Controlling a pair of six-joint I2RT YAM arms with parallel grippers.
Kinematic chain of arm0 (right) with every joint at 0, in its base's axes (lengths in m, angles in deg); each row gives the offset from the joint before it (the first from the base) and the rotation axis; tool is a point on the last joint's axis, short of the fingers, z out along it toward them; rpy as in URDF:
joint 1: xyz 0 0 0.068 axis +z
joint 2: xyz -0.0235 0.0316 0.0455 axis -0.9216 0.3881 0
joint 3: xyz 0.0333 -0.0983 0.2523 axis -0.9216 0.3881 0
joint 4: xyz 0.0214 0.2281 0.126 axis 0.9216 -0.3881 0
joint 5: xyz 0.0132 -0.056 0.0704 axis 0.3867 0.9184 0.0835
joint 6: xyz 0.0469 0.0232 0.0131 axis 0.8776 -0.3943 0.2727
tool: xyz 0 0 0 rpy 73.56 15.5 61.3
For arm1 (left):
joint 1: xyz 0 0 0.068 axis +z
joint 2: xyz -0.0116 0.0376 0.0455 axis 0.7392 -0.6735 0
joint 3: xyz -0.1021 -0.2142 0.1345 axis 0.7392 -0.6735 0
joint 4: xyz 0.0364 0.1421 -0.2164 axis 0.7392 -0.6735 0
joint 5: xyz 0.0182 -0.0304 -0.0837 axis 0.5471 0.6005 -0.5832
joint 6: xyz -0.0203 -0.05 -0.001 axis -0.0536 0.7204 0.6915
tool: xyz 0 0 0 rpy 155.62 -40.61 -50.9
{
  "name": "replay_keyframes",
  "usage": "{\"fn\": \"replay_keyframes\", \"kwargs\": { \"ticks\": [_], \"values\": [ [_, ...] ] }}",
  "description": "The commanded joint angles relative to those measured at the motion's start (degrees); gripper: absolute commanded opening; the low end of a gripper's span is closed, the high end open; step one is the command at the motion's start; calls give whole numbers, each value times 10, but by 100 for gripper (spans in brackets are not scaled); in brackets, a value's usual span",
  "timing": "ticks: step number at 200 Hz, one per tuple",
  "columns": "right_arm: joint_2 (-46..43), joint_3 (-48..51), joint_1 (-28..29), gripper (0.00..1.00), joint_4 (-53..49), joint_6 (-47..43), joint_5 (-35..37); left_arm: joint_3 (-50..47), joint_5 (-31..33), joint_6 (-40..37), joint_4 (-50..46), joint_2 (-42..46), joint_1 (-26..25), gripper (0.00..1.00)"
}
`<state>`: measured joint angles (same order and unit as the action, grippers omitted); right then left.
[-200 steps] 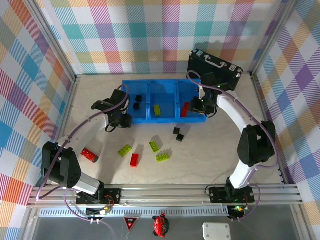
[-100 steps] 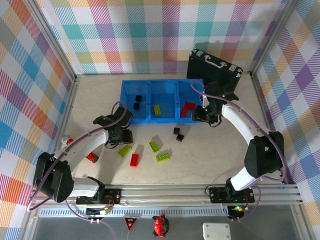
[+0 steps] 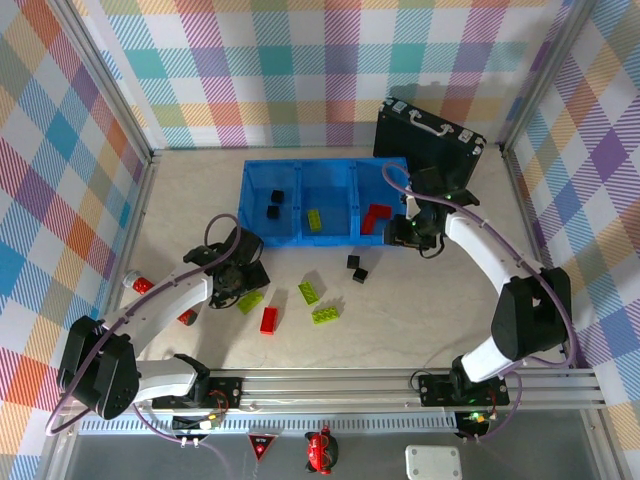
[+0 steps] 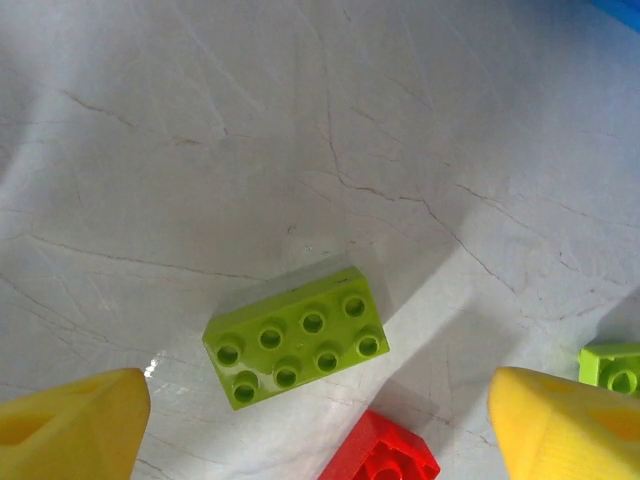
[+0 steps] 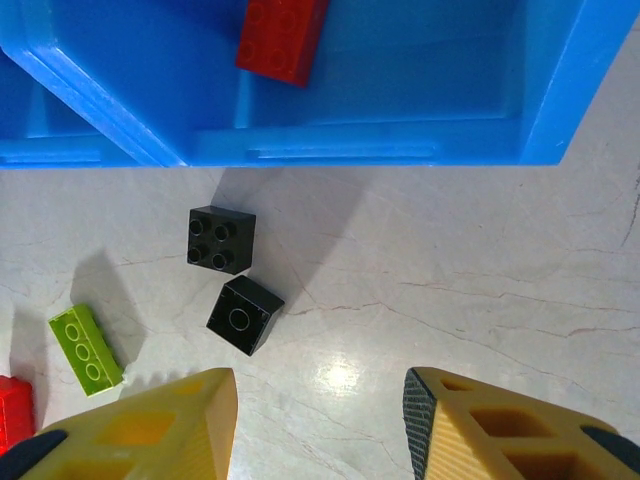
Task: Sort the legos into containers by color
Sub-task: Pick up the lego from the bottom-left of the table.
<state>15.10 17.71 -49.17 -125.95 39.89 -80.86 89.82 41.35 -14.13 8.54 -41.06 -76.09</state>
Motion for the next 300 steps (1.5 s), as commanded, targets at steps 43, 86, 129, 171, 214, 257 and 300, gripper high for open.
{"fn": "replay_keyframes", "kwargs": {
  "ticks": [43,86,129,171,214,257,300],
  "values": [
    [-27,22,2,49,3,-2,-11,-40,-23,67,57,-54,-6,89],
    [-42,40,3,49,4,1,-4,-49,-44,69,86,-92,-5,84],
    [-41,55,3,49,12,5,-13,-59,-55,76,104,-111,-5,81],
    [-40,48,3,49,9,3,-10,-63,-53,74,103,-107,-5,75],
    [-38,47,3,49,10,5,-12,-59,-52,71,98,-106,-5,70],
    [-39,46,4,49,9,4,-12,-52,-50,65,91,-103,-5,69],
    [-38,45,5,49,10,6,-11,-37,-47,50,75,-95,-6,66]
  ]
}}
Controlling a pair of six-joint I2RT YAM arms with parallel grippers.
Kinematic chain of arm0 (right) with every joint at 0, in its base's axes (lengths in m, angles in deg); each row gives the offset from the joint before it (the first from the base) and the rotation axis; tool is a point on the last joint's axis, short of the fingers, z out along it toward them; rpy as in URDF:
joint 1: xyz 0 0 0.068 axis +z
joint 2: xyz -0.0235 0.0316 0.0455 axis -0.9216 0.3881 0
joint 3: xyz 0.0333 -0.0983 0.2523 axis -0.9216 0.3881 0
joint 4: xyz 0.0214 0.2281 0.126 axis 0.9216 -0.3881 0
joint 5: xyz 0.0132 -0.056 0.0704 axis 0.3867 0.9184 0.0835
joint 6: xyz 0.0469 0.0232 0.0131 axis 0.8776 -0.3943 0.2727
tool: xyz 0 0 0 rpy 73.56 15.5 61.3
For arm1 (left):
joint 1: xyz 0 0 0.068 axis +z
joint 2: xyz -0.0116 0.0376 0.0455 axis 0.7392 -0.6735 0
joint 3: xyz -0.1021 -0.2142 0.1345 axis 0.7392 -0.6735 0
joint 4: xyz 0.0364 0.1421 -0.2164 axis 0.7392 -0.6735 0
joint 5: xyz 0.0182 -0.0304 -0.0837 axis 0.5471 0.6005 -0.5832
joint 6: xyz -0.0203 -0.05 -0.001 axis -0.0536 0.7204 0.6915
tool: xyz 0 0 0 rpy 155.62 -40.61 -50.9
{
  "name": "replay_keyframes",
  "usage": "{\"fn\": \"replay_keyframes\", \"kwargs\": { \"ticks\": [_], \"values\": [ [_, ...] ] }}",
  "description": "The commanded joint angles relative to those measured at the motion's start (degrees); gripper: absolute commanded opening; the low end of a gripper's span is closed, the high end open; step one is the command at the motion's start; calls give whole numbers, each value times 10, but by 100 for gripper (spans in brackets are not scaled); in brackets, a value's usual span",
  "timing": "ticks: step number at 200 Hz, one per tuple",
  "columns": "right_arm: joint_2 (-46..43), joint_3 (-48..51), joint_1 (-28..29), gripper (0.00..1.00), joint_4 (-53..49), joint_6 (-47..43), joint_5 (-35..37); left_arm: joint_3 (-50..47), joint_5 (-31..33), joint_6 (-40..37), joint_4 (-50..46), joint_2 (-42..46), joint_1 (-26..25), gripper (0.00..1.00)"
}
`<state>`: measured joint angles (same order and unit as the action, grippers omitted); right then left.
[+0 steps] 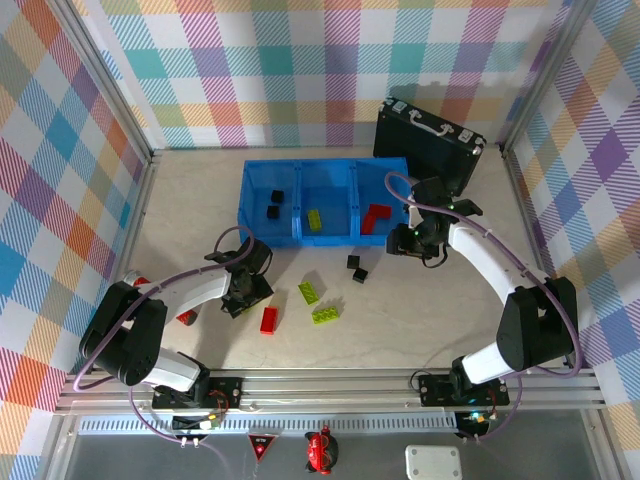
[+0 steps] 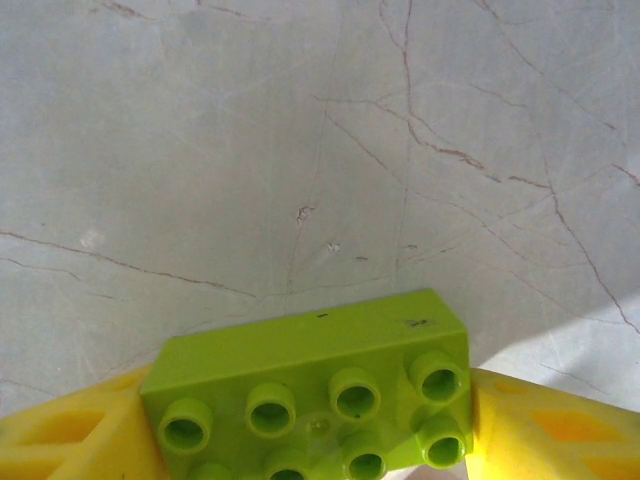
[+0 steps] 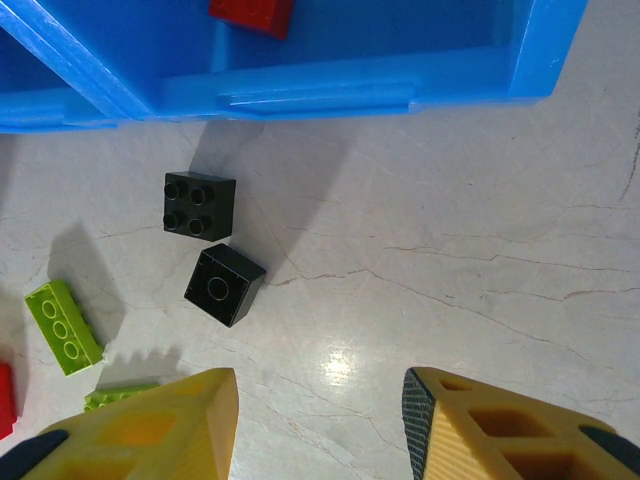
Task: Sort the legos into containers by color
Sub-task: Pick up the lego from the bottom-left of the table, then place the lego in the container.
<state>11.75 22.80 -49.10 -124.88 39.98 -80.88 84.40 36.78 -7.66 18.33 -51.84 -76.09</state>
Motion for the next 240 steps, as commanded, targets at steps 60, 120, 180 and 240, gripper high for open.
{"fn": "replay_keyframes", "kwargs": {
  "ticks": [60,120,180,240],
  "values": [
    [-4,-12,7,49,-10,12,-4,78,-4,-86,-46,10,-5,62],
    [-17,-17,6,49,-30,20,14,192,-7,-188,-77,-24,-23,59],
    [-23,-19,7,49,-39,35,30,325,-23,-269,-98,-93,-35,59],
    [-39,-33,6,49,-56,38,52,441,-60,-306,-102,-177,-46,58]
  ]
}}
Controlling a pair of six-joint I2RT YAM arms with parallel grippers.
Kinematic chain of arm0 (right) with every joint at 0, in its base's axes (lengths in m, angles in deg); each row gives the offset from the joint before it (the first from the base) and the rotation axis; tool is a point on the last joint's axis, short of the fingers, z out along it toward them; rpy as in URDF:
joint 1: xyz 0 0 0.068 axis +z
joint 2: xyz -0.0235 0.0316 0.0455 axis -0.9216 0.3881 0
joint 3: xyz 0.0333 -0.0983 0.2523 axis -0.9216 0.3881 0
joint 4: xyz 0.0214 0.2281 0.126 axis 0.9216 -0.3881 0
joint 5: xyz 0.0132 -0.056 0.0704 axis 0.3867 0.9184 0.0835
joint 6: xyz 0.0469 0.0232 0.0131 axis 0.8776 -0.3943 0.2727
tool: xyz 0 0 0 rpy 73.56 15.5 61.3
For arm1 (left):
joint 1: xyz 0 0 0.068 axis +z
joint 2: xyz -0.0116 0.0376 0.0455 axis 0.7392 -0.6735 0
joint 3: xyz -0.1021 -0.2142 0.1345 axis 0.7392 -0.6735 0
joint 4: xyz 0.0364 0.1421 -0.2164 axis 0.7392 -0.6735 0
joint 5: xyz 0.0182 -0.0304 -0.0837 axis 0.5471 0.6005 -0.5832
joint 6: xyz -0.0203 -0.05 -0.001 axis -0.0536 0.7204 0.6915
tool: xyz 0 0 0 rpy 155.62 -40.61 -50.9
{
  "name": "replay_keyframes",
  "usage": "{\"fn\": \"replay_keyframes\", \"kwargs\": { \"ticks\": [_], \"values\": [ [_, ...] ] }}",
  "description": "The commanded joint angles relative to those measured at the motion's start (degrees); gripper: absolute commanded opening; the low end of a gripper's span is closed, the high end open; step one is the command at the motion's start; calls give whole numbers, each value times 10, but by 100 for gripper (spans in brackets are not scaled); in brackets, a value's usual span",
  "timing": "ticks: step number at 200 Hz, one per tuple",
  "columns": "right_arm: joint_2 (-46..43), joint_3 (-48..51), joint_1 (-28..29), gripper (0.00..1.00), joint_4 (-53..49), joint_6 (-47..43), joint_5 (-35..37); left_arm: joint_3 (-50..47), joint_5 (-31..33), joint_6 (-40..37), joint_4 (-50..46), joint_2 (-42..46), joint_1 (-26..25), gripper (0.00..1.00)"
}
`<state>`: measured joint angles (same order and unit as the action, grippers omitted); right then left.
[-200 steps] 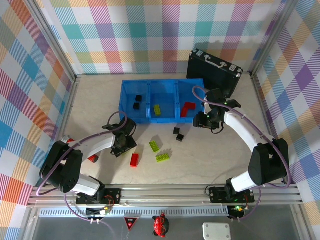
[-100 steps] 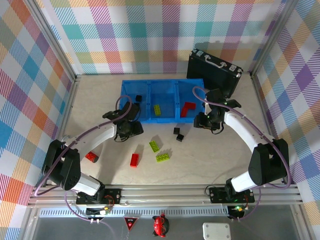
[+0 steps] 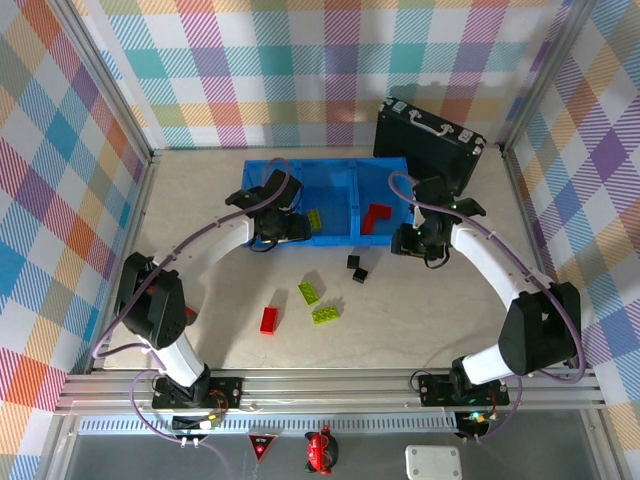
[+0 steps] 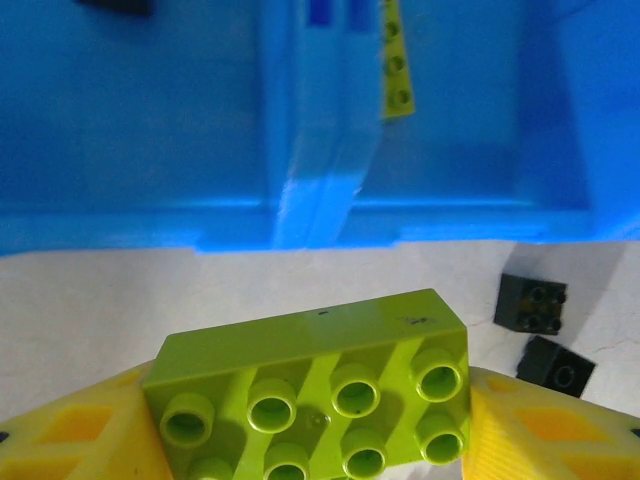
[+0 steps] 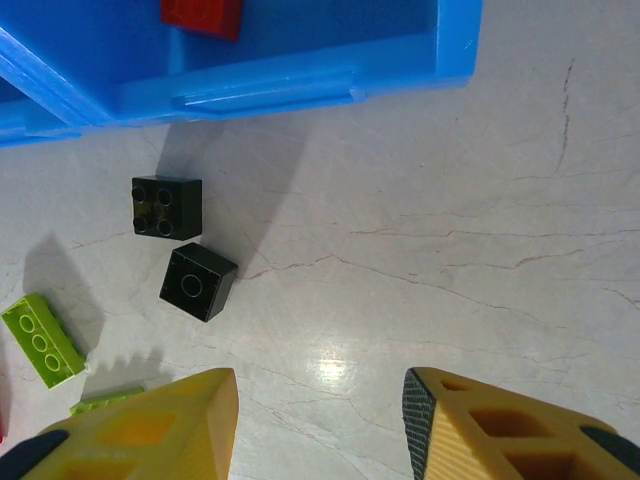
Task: Sort the legos into containers by color
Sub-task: Place the lego in the container.
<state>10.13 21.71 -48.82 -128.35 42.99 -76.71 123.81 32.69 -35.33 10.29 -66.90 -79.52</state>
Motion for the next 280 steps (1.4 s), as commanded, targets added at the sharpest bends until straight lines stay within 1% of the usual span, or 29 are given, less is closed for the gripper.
{"fn": "replay_keyframes", "kwargs": {
  "ticks": [1,39,68,91,118,186,234,254,280],
  "values": [
    [-22,-22,4,49,-22,8,10,49,-19,-30,-21,-27,-12,58],
    [-35,-25,4,49,-31,4,21,111,-35,-29,-21,-72,-27,57],
    [-37,-23,4,49,-36,4,20,151,-59,-28,-17,-109,-36,57],
    [-43,-18,3,49,-36,5,20,166,-91,-20,2,-136,-37,57],
    [-51,-13,4,49,-38,5,20,183,-109,-14,11,-164,-37,55],
    [-66,-2,4,49,-44,4,18,235,-120,-24,5,-228,-24,52],
    [-80,2,4,49,-49,6,19,261,-151,-27,-1,-264,-2,52],
    [-86,5,3,49,-52,7,20,274,-174,-28,-3,-282,2,52],
    [-90,9,3,49,-54,8,19,283,-185,-30,-1,-300,4,53]
  ]
}}
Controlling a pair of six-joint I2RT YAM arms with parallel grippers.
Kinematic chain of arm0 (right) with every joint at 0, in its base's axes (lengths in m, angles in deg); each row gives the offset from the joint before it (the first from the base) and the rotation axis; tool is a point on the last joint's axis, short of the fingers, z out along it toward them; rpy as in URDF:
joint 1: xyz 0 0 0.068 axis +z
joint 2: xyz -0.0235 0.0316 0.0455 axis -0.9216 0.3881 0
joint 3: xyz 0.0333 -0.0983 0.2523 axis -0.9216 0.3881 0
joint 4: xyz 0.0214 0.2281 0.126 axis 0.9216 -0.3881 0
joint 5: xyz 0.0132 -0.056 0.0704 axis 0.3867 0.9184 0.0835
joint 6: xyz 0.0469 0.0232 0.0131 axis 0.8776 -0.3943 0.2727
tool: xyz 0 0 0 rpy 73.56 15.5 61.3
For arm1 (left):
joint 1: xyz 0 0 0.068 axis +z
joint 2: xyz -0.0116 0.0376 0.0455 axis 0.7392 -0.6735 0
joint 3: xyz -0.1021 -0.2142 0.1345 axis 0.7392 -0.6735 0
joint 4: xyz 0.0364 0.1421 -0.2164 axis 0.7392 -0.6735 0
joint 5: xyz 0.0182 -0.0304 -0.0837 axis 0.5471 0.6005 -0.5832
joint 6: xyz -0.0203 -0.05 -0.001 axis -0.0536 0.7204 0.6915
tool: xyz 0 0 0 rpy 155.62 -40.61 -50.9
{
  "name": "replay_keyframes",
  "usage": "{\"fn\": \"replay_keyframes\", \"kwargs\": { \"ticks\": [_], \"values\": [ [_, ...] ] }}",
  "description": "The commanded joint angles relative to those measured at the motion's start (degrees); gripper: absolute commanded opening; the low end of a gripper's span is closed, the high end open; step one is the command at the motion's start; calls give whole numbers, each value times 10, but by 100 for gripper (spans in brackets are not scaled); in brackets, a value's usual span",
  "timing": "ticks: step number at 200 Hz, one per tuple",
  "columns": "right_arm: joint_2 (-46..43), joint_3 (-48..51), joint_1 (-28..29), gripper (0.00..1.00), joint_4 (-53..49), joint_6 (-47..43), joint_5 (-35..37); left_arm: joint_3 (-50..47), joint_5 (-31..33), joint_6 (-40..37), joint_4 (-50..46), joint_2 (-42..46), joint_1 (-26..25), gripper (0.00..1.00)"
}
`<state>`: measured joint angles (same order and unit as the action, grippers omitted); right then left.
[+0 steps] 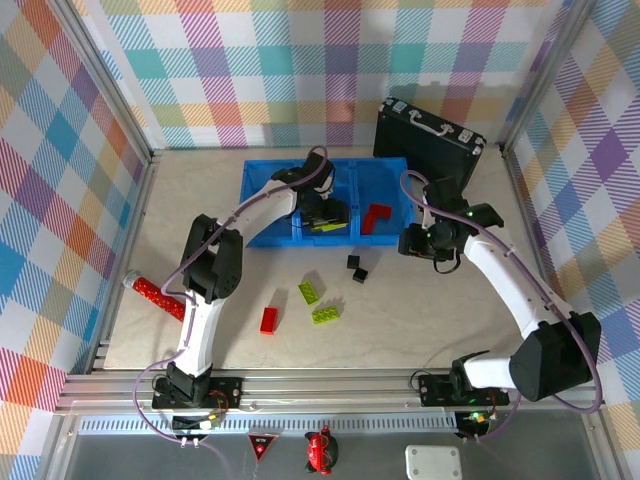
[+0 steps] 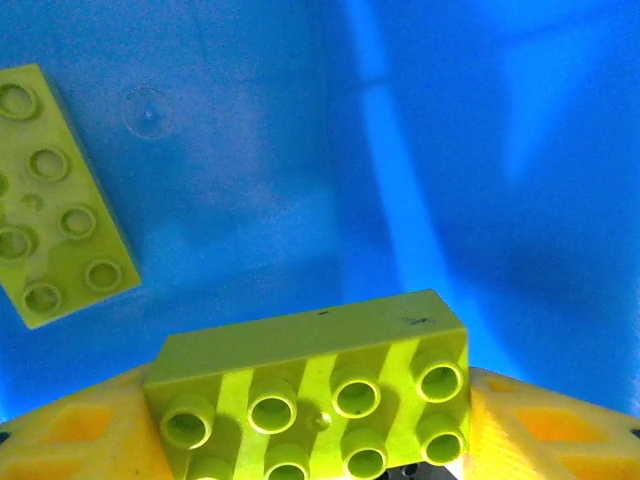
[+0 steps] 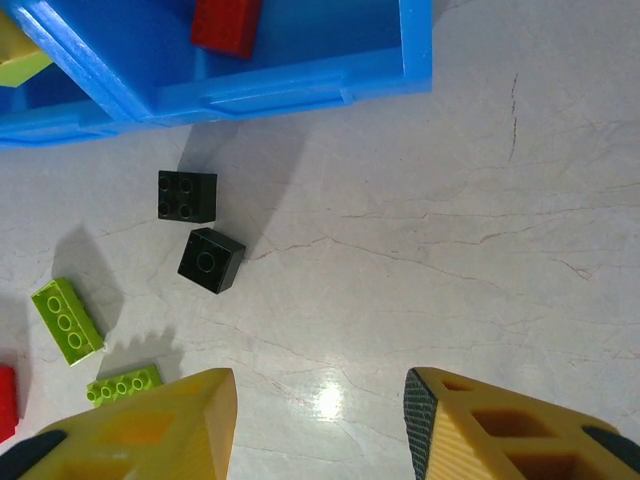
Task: Sort the legos into containers by color
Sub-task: Place the lego in the container.
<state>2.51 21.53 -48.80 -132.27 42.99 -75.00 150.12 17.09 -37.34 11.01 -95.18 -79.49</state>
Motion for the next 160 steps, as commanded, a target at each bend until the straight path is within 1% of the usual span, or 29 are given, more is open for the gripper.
{"fn": "replay_keyframes", "kwargs": {
  "ticks": [1,51,70,87,117,142,160],
  "values": [
    [-14,11,3,49,-15,8,2,20,-29,-10,-8,-18,4,53],
    [-19,20,3,49,-13,13,2,30,-31,-11,-13,-43,11,58],
    [-19,20,3,49,-14,13,2,29,-28,-13,-17,-47,12,62],
    [-20,20,3,49,-15,12,2,29,-25,-15,-20,-47,12,66],
    [-21,20,3,49,-15,12,3,30,-24,-15,-22,-44,12,69],
    [-20,16,3,49,-18,11,2,29,-24,-16,-24,-37,12,74],
    [-21,16,3,49,-16,11,1,27,-23,-17,-25,-27,12,75]
  ]
}}
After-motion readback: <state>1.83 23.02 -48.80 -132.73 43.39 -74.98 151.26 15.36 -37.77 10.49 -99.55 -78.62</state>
